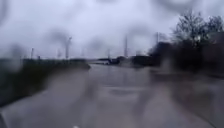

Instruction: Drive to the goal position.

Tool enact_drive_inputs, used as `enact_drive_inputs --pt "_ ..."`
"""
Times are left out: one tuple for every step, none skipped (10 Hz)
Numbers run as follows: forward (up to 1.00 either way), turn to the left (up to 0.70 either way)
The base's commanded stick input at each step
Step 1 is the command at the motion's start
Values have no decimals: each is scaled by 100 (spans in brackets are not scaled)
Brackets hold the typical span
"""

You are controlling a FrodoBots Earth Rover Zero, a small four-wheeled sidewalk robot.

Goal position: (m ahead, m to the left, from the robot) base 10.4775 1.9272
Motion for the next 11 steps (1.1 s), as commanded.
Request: enact_drive_inputs --pt "70 0" --pt "70 0" --pt "70 0" --pt "70 0" --pt "70 0" --pt "70 0" --pt "70 0" --pt "70 0" --pt "70 0" --pt "70 0" --pt "70 0"
